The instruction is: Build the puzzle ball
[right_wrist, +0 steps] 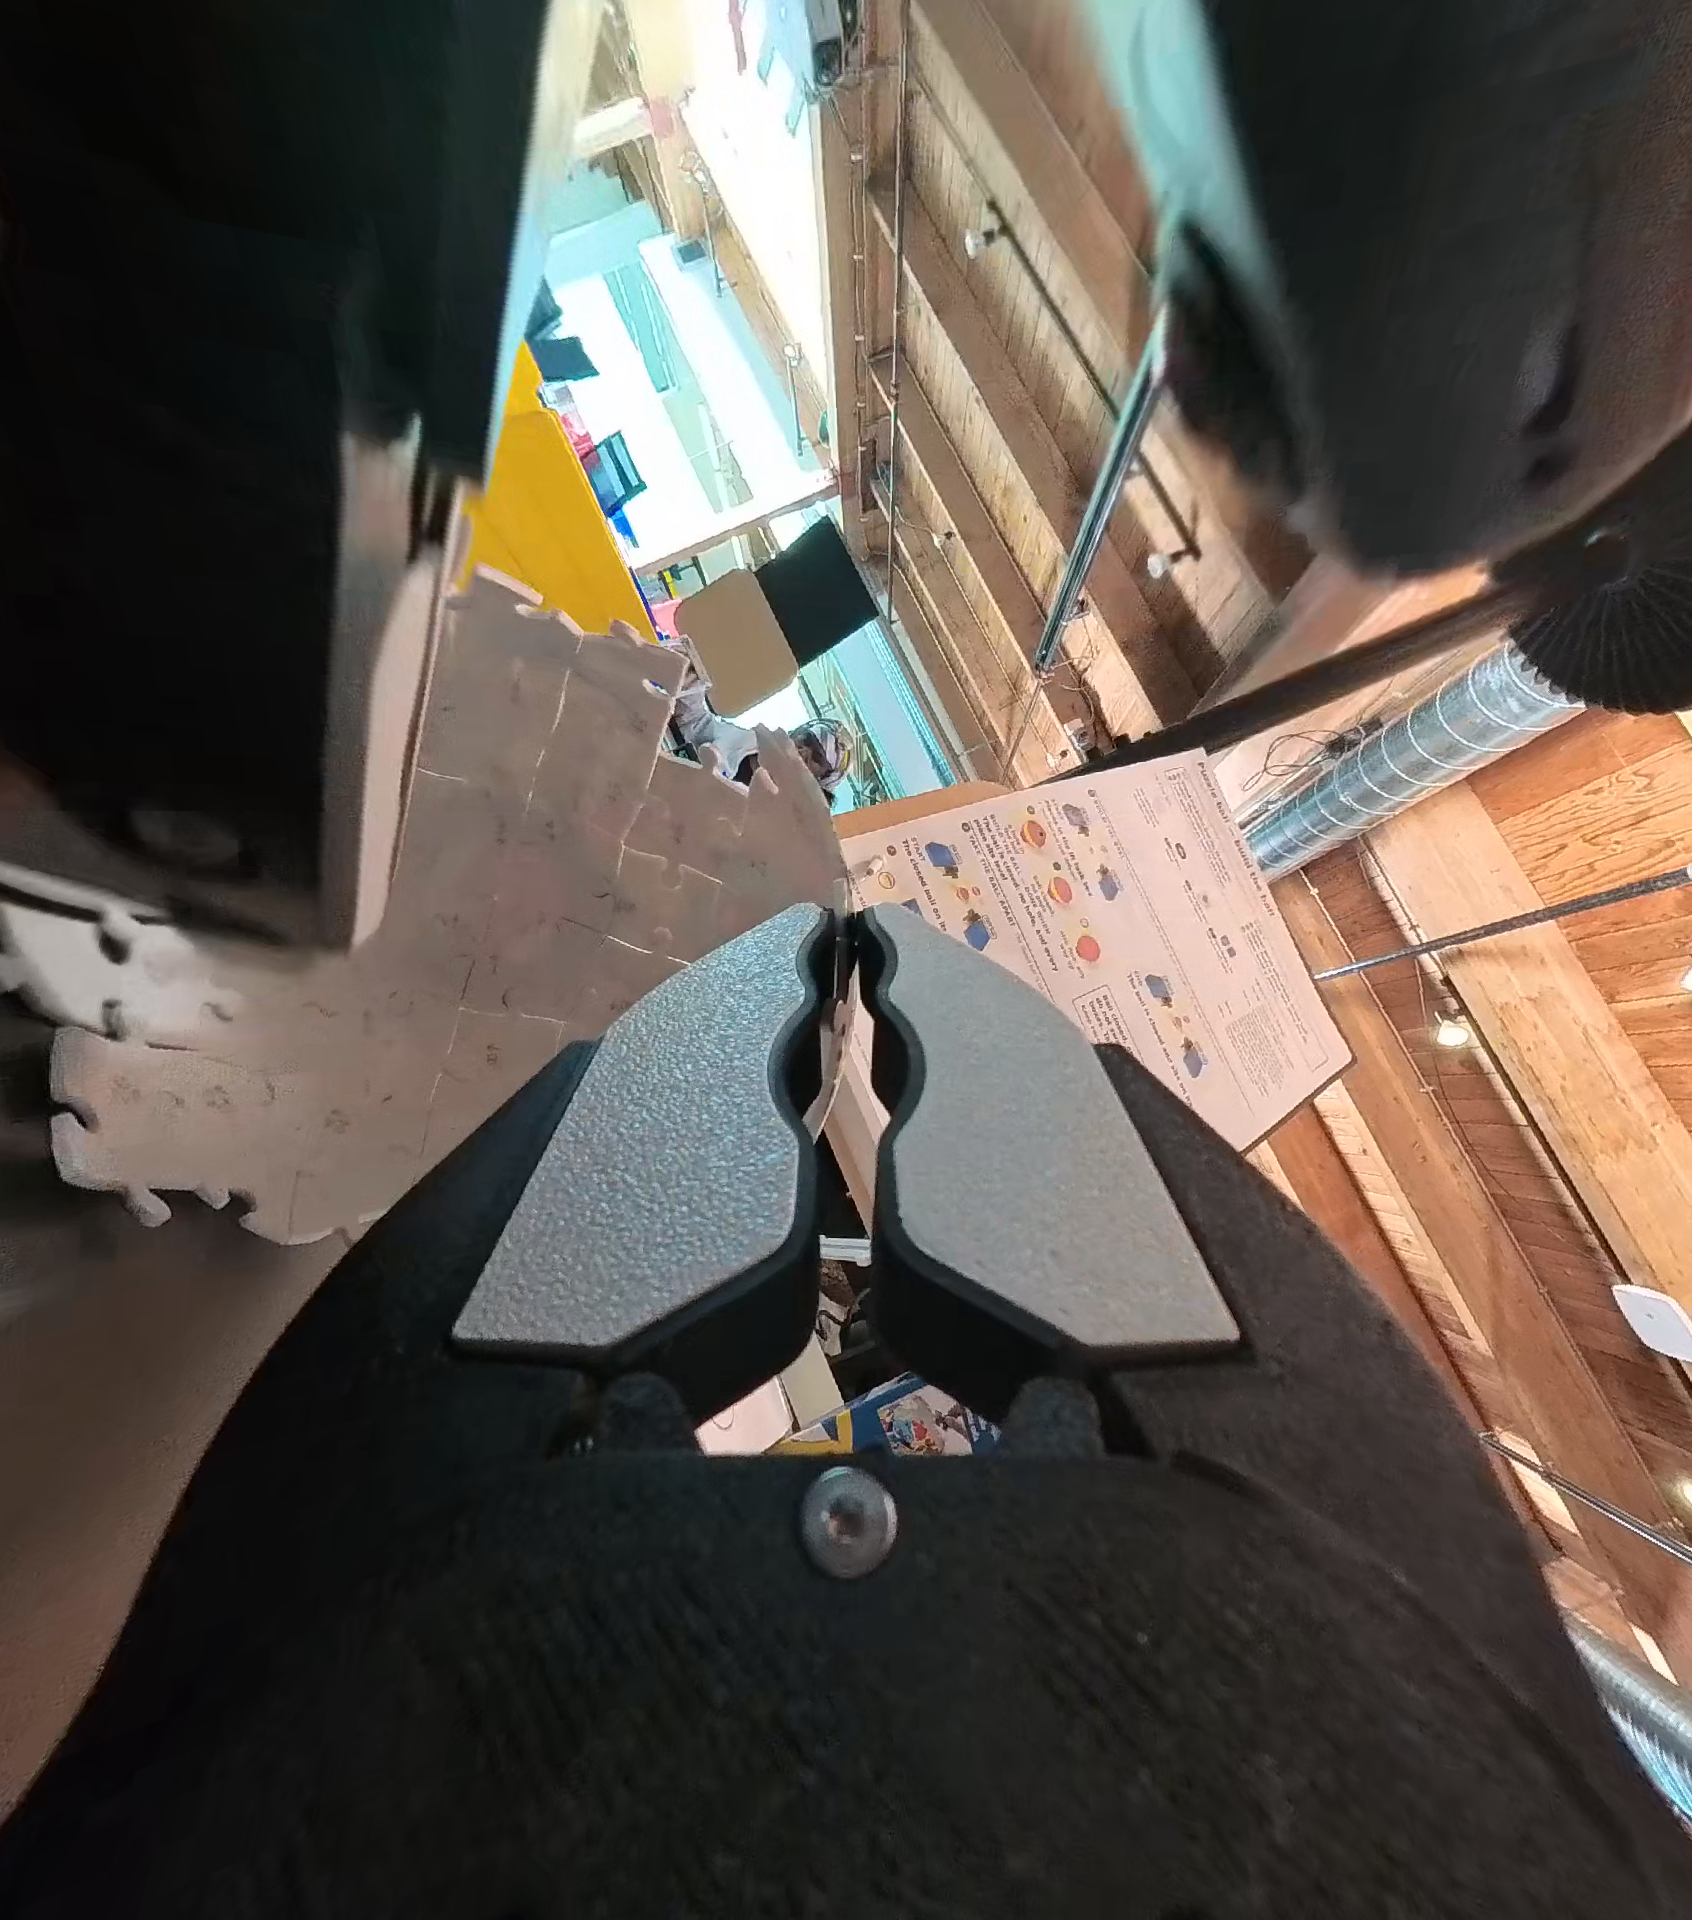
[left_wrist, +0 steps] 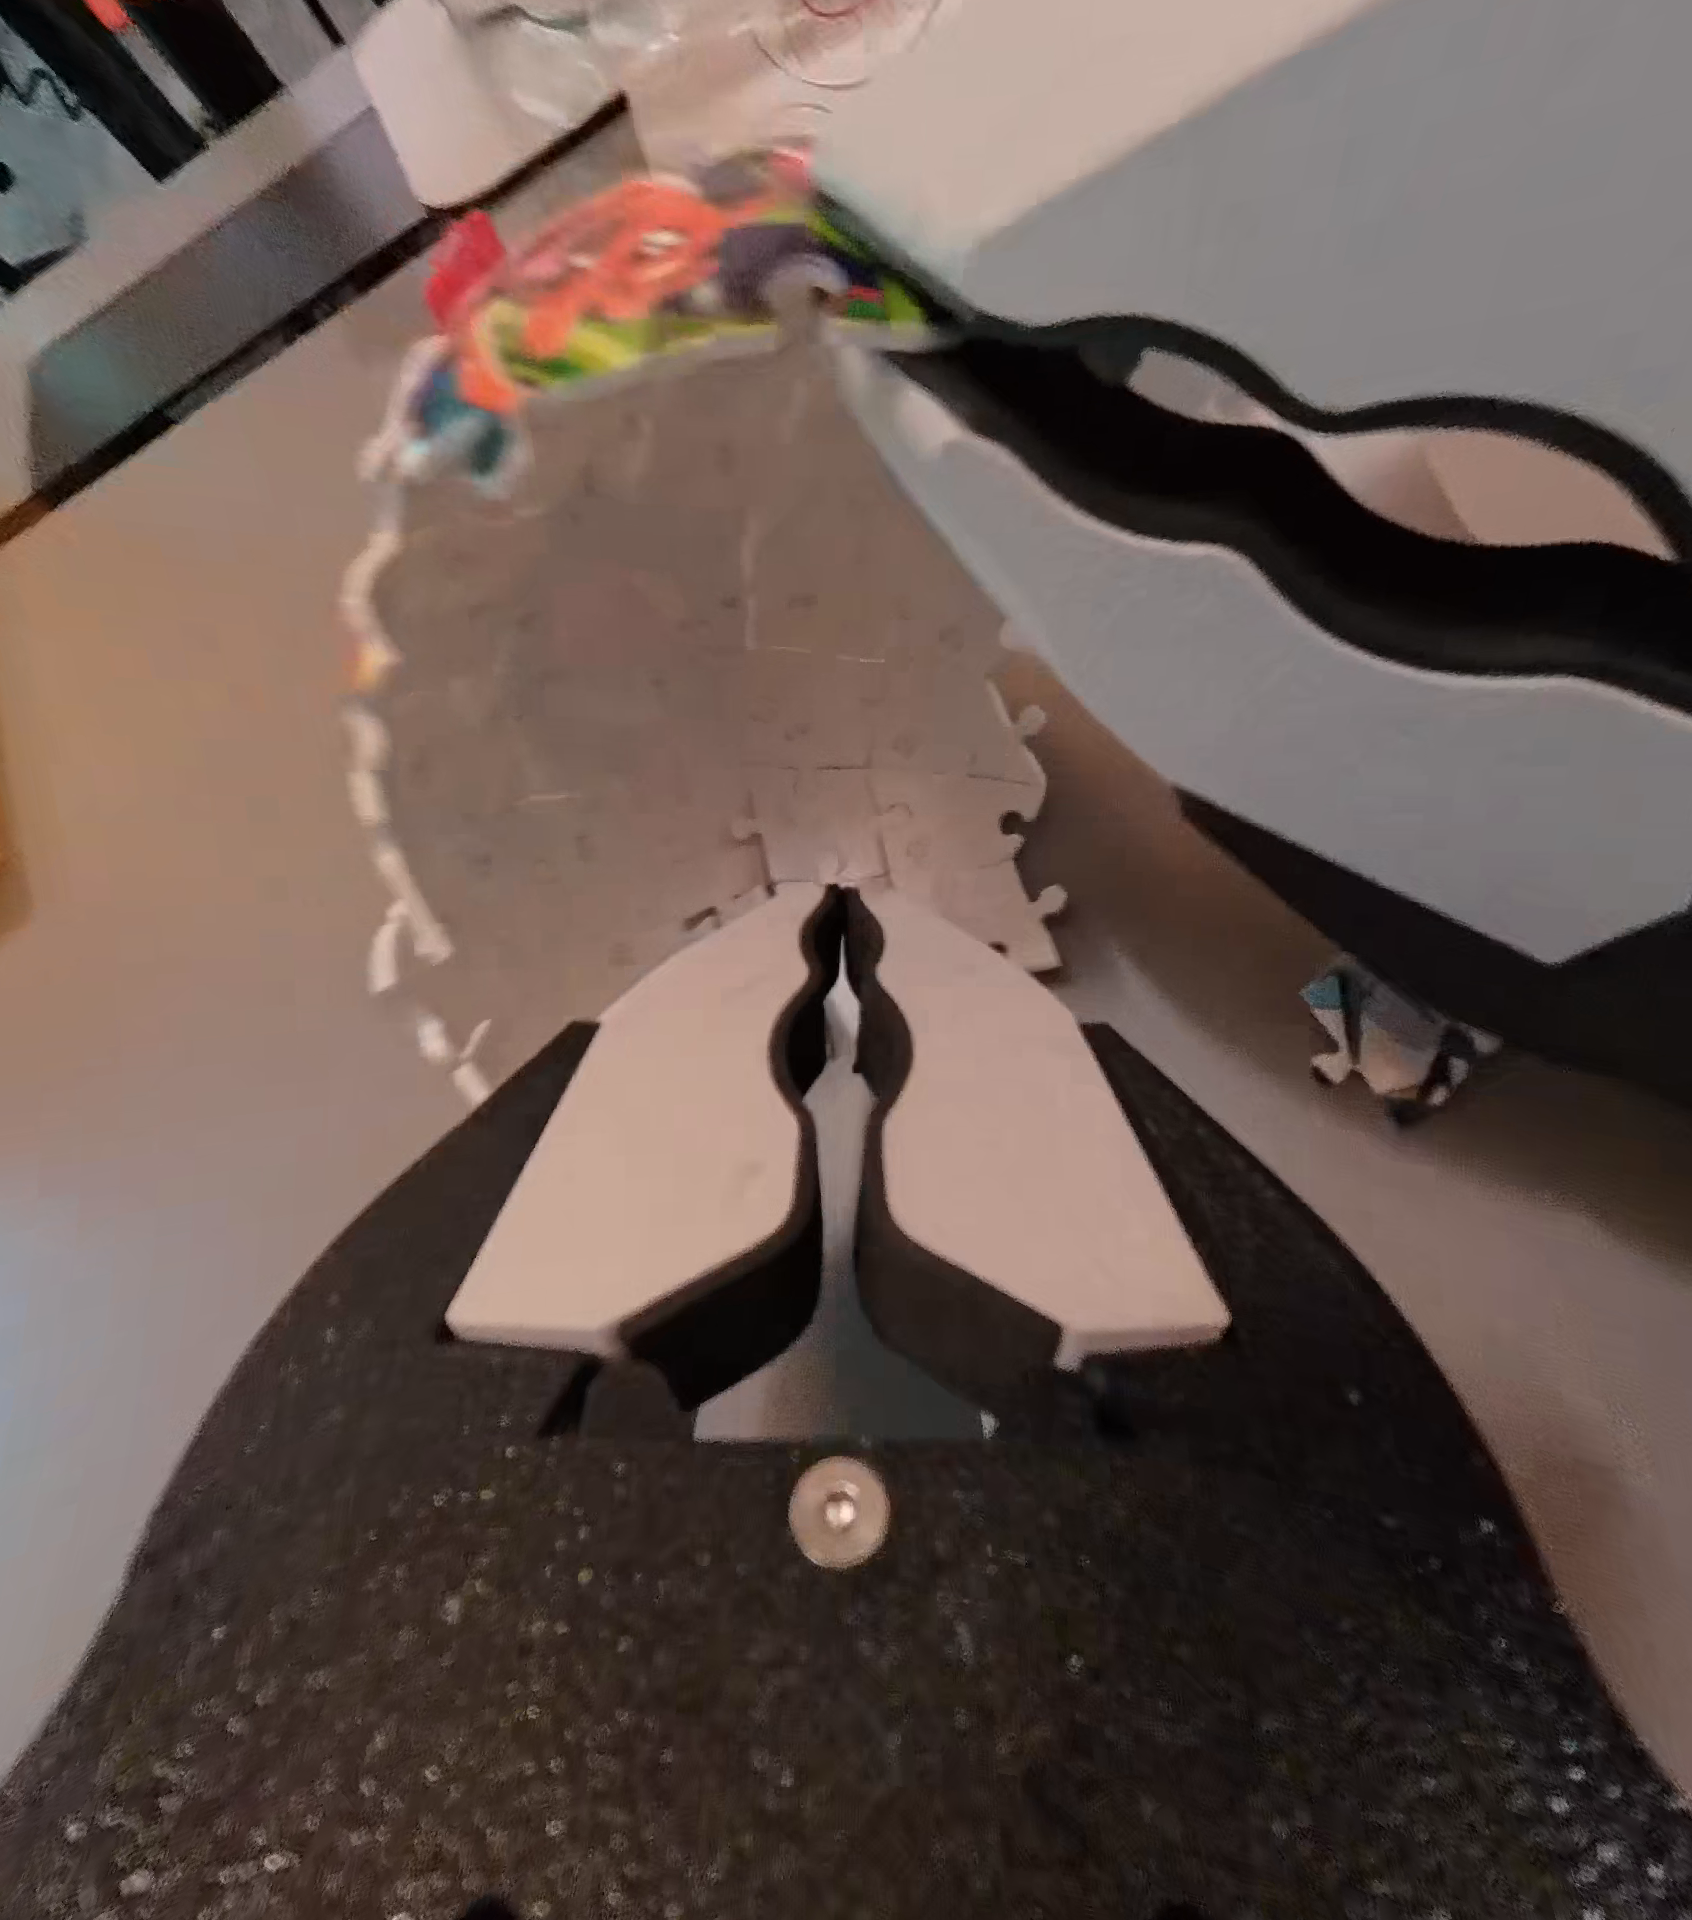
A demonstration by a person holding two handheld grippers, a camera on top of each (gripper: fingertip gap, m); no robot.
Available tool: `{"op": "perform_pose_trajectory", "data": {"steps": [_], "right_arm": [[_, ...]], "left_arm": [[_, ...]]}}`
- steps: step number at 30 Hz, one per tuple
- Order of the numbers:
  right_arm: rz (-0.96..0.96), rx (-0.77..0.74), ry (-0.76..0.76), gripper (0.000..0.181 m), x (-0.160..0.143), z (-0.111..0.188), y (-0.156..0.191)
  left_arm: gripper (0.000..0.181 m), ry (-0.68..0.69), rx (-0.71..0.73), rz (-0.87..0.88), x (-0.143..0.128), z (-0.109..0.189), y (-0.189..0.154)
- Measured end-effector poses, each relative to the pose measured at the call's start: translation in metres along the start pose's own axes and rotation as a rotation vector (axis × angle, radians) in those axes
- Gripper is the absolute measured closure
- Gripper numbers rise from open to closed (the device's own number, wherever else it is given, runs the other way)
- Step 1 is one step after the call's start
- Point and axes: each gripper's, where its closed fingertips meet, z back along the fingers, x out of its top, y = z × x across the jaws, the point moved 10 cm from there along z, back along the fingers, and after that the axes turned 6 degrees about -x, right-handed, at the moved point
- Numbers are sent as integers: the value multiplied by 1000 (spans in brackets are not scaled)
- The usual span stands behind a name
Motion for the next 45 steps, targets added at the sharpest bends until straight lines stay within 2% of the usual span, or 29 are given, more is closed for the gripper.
{"op": "perform_pose_trajectory", "data": {"steps": [4, 9, 17, 32, 35, 39, 45], "right_arm": [[5, 0, -4, 178, 1, 0, 0], [15, 0, -9, 178, 2, 0, 0], [2, -1, -2, 178, 1, 1, 0], [7, 2, -2, 178, 1, 1, 0], [11, 2, -4, 178, 1, 1, 0], [16, 3, -5, 177, 1, 1, 0], [48, 4, -16, 177, 3, 1, 2]], "left_arm": [[181, 16, 22, 9, -2, 13, 7], [181, 63, -24, -34, -6, -2, -3], [181, 95, -2, -55, -5, -23, -5], [181, 141, 17, -51, -3, -28, -3], [181, 67, -23, 18, -4, -21, 4], [181, -30, -1, 31, -2, 6, 9], [181, 23, 2, 53, -14, 18, 12]]}}
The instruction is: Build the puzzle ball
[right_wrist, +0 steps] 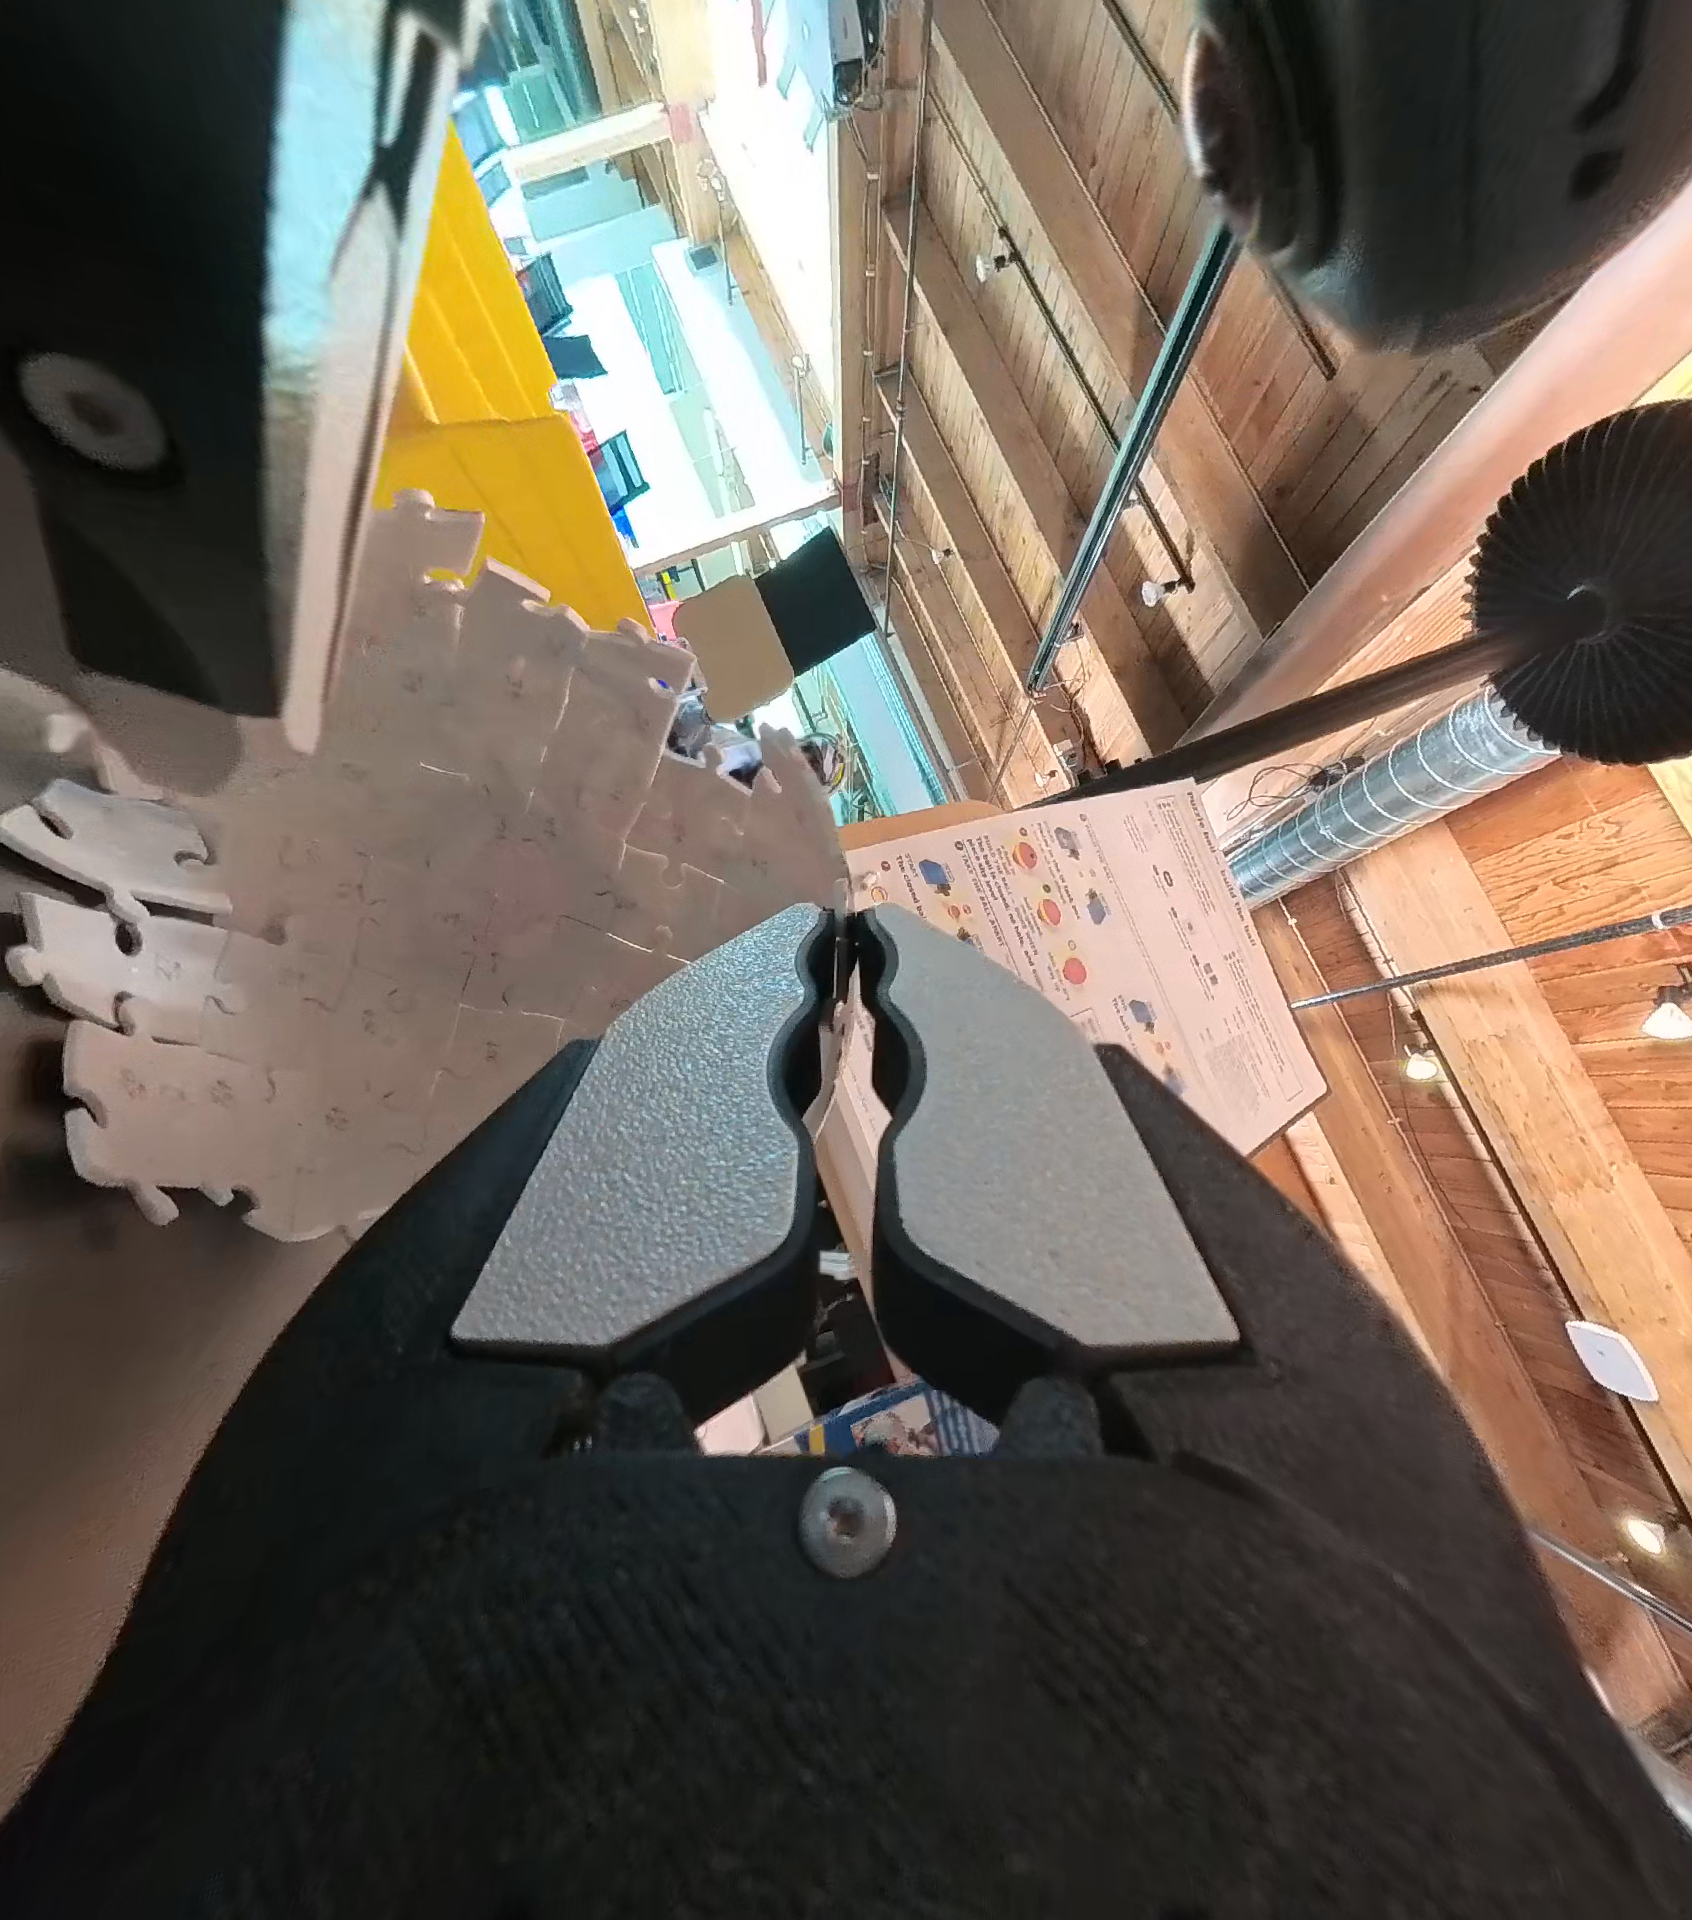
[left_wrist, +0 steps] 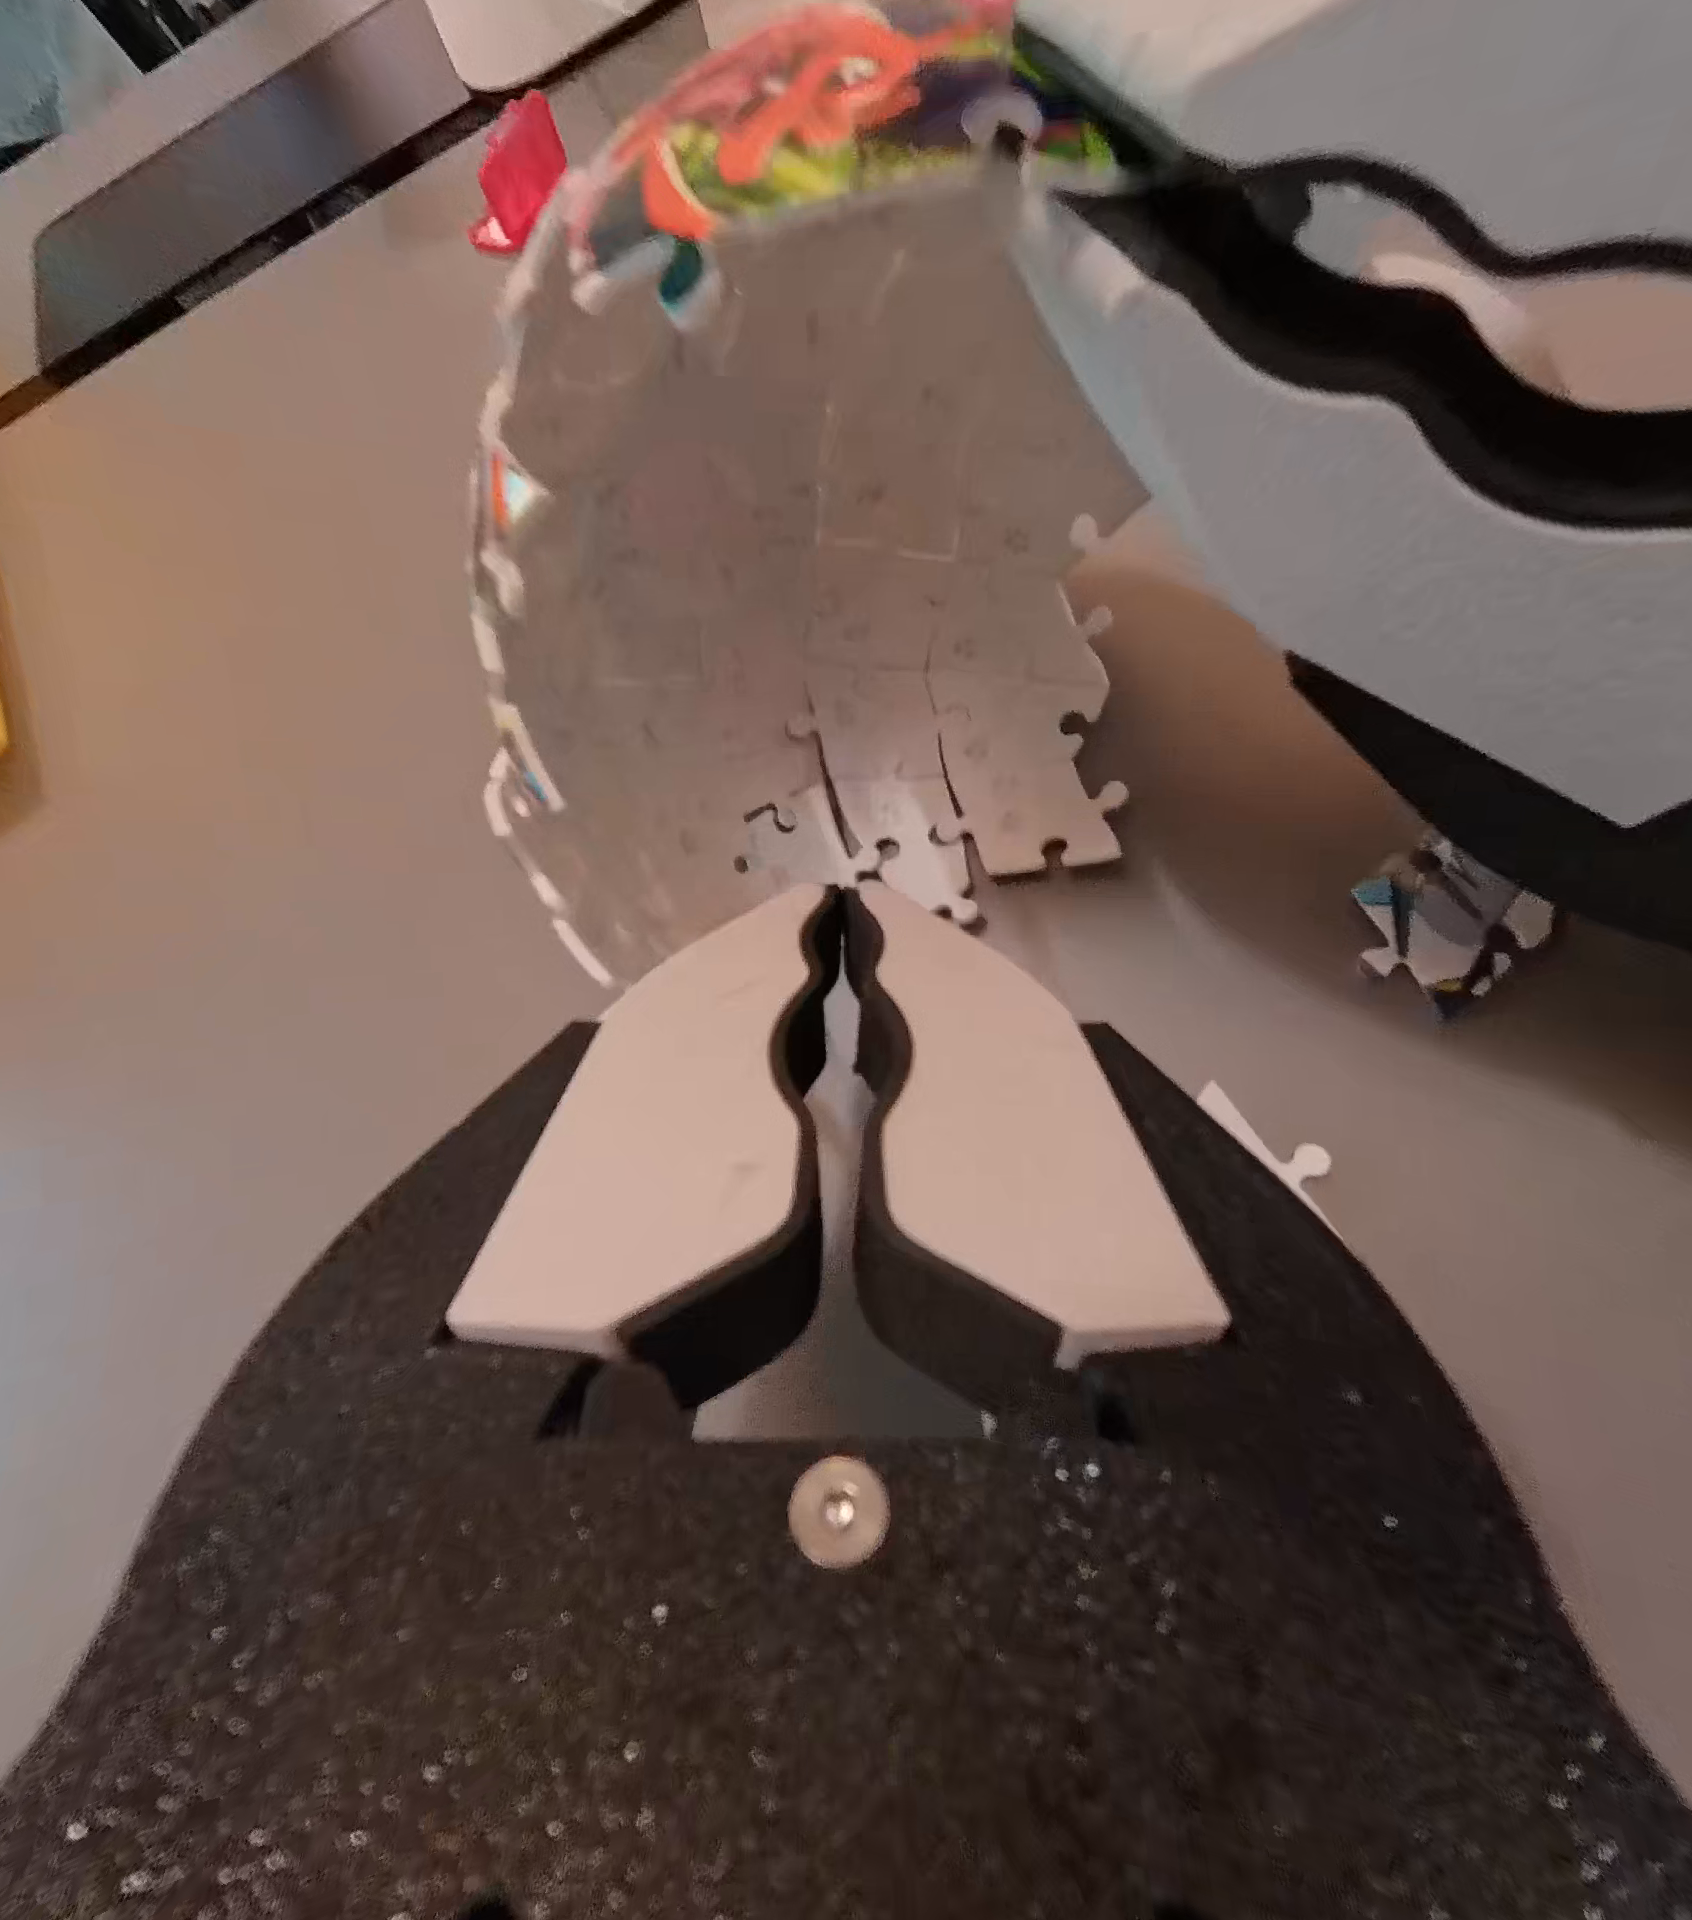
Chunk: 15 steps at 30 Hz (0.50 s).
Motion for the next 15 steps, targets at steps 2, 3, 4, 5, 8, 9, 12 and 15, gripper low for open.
{"op": "perform_pose_trajectory", "data": {"steps": [2, 3, 4, 5, 8, 9, 12, 15], "right_arm": [[13, 2, -1, 177, 0, 0, 1], [18, 2, -1, 177, 0, 0, 1], [19, 2, -2, 177, 0, 0, 1], [19, 1, -2, 177, 0, 0, 1], [20, 2, 6, 177, -1, -1, 1], [20, 2, 8, 177, -1, -1, 1], [23, 4, 20, 177, -2, -3, 0], [23, 10, 36, 178, -2, -5, -1]], "left_arm": [[181, 11, -12, -18, -5, -3, -3], [181, 20, -5, -34, -6, -4, -5], [181, 27, 6, -53, -7, -5, -6], [181, 26, 11, -72, -7, -5, -7], [179, -26, -21, -88, -4, 5, -8], [179, -62, -37, -88, -3, 10, -7], [177, -175, -57, -72, -1, 31, 4], [169, -223, -26, -76, -2, 45, 23]]}}
